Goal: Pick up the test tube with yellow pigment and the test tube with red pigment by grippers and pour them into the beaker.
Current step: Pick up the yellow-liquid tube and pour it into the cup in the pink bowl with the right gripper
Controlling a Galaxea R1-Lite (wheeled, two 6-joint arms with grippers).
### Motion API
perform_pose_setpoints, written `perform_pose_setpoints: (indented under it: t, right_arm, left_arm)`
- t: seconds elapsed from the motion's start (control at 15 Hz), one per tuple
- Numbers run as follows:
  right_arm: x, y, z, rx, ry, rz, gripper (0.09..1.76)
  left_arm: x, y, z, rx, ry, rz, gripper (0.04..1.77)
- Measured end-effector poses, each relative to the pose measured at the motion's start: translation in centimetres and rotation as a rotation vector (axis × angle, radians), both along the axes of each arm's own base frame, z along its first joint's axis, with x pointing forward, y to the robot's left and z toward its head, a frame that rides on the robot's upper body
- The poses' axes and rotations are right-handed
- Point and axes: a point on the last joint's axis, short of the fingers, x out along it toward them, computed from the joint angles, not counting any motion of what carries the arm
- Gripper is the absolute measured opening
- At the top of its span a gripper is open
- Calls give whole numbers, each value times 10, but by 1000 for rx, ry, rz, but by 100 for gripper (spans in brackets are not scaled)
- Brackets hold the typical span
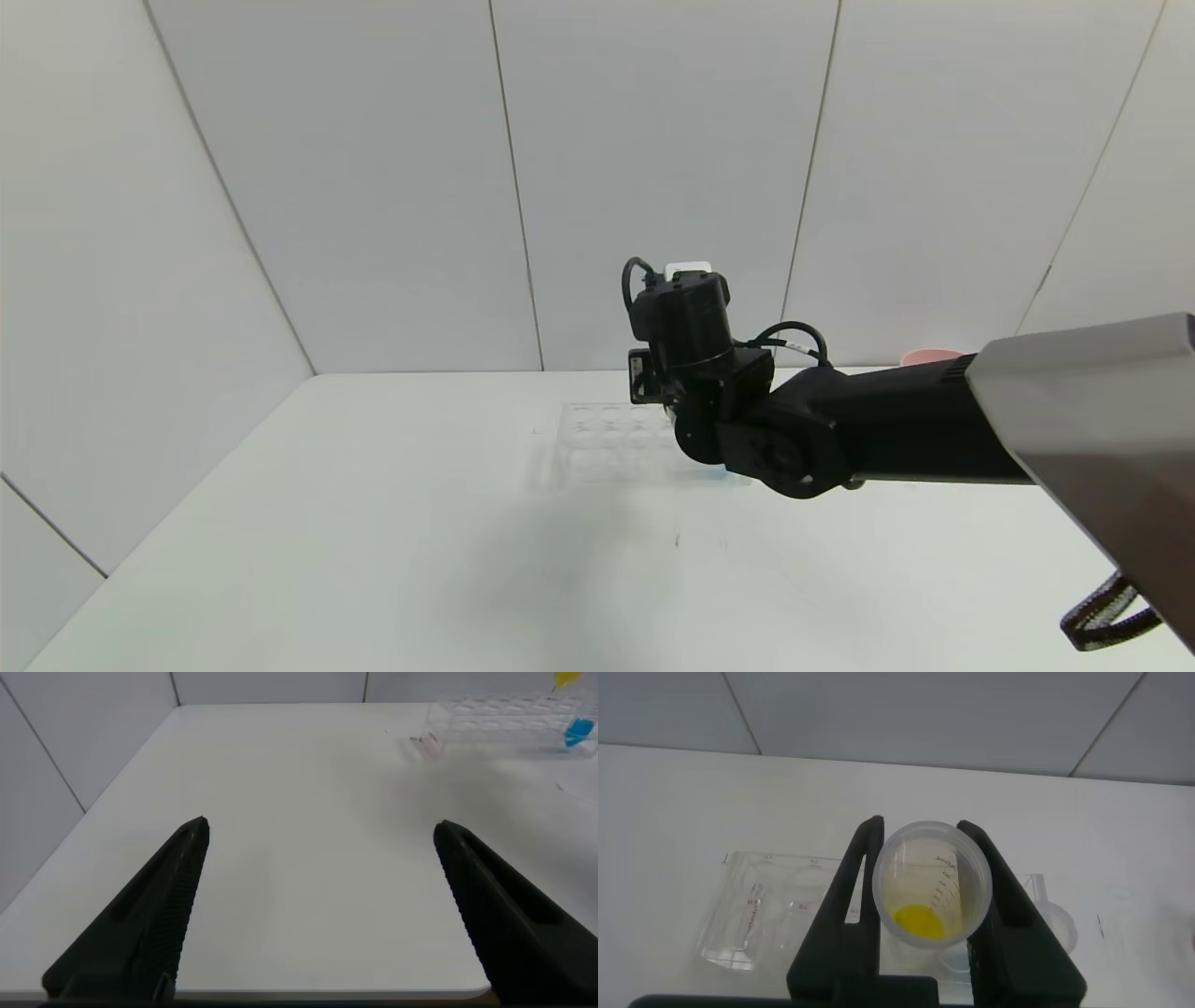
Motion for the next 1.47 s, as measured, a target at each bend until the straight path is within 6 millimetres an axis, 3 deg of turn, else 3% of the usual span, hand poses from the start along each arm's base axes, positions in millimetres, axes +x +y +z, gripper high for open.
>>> perform_pose_setpoints:
  t: [0.47, 0.8, 1.0, 1.47]
  right_arm:
    - [-11, -7, 11, 2, 14, 44, 58]
    - [-42, -40, 10, -47, 163, 282, 58]
    - [-55, -83, 10, -95, 229, 400, 58]
    - [-69, -224, 15, -240, 286, 573, 58]
  left_arm:
    - [0, 0, 0, 0, 0, 0, 172]
    - [0, 0, 0, 0, 0, 0, 172]
    - [0, 0, 0, 0, 0, 0, 172]
    - [0, 0, 0, 0, 0, 0, 172]
